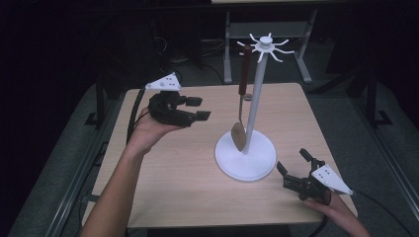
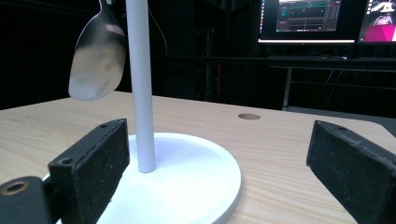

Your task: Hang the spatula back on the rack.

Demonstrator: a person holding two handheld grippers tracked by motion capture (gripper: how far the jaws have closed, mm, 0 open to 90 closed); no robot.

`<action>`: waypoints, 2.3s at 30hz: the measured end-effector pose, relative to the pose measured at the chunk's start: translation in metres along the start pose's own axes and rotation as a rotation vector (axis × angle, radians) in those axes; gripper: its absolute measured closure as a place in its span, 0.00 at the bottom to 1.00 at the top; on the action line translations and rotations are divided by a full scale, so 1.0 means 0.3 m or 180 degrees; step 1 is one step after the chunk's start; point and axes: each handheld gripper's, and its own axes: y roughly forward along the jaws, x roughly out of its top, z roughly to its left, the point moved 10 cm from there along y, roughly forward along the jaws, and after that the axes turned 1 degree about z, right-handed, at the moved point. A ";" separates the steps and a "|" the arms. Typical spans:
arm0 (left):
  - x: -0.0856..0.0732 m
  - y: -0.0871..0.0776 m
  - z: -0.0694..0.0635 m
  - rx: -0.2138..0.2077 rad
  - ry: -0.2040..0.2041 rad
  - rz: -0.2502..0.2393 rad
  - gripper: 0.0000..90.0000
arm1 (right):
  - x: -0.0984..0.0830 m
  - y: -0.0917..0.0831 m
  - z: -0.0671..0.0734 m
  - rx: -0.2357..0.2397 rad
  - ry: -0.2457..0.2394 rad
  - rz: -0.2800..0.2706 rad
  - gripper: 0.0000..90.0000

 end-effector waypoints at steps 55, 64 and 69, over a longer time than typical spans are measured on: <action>-0.819 -0.152 0.071 0.1015 -0.0574 0.0544 0.20 | 0.000 0.000 -0.001 -0.0022 -0.0008 0.0000 0.06; -0.868 -0.181 0.072 0.1108 -0.0537 0.0587 0.20 | 0.000 0.000 0.000 -0.0027 -0.0010 0.0002 0.06; -0.875 -0.180 0.078 0.1111 -0.0534 0.0603 0.20 | -0.001 -0.001 0.000 -0.0024 -0.0013 0.0011 0.06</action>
